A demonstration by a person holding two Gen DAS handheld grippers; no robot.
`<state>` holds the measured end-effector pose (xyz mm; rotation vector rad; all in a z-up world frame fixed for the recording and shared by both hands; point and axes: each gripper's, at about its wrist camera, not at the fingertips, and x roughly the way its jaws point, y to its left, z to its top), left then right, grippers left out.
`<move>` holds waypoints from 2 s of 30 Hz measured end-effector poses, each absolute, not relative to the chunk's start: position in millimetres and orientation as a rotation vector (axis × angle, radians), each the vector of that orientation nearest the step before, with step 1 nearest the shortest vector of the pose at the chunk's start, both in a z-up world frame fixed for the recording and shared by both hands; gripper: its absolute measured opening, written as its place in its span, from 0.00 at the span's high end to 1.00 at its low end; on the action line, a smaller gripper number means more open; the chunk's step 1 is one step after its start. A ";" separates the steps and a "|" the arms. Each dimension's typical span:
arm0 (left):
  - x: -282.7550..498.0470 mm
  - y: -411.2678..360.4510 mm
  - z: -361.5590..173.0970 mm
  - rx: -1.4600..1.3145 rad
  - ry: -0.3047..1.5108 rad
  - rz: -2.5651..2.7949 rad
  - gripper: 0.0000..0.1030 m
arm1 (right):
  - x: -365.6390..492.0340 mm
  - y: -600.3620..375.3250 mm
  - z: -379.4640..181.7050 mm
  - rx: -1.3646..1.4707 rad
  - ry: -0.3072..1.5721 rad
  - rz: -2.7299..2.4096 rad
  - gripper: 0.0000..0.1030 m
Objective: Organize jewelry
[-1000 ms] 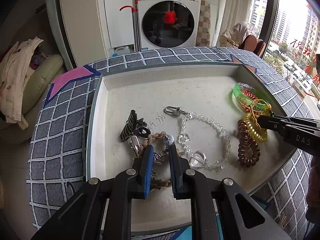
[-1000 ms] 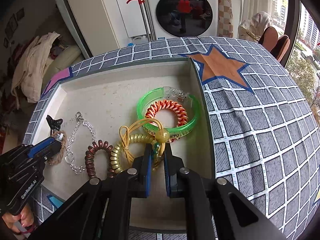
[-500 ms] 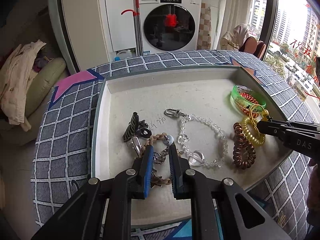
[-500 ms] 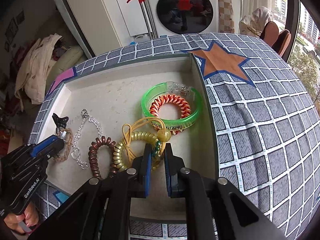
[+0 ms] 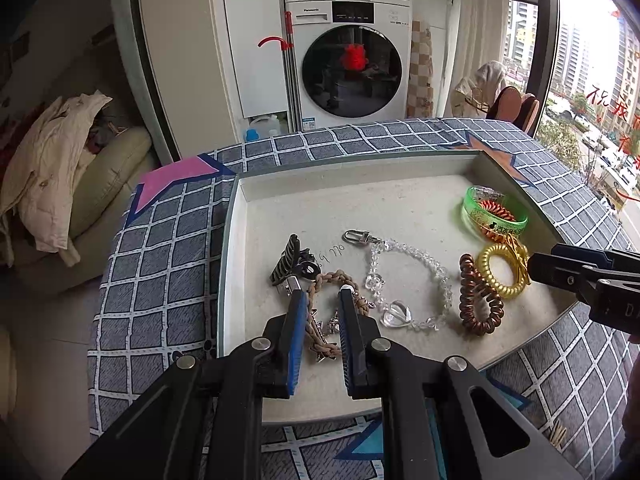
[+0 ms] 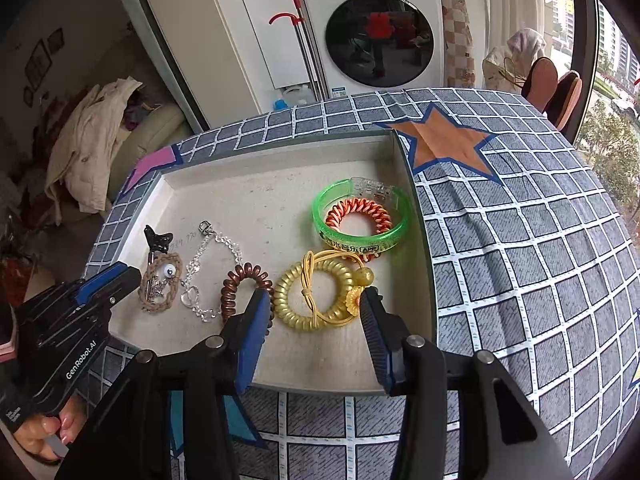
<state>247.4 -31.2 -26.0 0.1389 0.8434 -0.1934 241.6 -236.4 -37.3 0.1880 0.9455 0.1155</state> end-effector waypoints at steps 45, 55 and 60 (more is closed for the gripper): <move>228.5 -15.9 -12.8 0.108 0.810 -0.084 0.00 | 225.2 -226.5 -24.7 0.104 0.848 0.072 0.13; 204.3 -20.8 -8.4 0.099 0.786 -0.078 0.00 | 208.8 -221.4 -24.1 0.075 0.837 0.059 0.13; 190.2 -20.1 -6.5 0.075 0.768 -0.062 0.00 | 198.5 -222.0 -20.2 0.066 0.799 0.038 0.13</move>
